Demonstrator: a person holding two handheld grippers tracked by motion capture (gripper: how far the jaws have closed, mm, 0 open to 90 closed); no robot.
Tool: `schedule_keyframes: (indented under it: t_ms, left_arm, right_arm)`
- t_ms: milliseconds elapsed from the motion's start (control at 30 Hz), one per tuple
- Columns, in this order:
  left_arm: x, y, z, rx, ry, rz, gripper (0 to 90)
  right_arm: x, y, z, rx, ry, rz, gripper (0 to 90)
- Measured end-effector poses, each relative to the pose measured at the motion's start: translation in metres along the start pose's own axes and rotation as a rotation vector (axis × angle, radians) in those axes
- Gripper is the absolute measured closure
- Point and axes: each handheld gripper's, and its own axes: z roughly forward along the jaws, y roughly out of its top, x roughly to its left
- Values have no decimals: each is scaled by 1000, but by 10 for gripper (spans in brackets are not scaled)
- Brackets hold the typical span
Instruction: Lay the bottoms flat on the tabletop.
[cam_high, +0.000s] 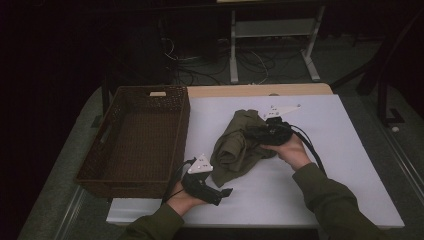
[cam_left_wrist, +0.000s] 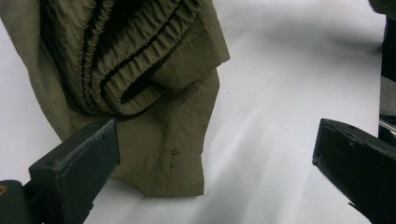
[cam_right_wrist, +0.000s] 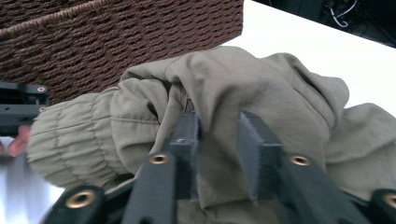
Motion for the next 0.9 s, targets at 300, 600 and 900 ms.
schedule_keyframes:
  t_ms: [300, 600, 900]
  left_arm:
    - [0, 0, 0, 0, 0, 1, 0]
    - [-1, 0, -1, 1, 1, 2, 0]
    - [-1, 0, 0, 3, 1, 5, 0]
  right_arm:
    - [-1, -16, -26, 24, -52, 12, 488]
    - [-4, -36, -53, 54, -90, 31, 427]
    - [-34, -70, -50, 162, -167, 112, 374]
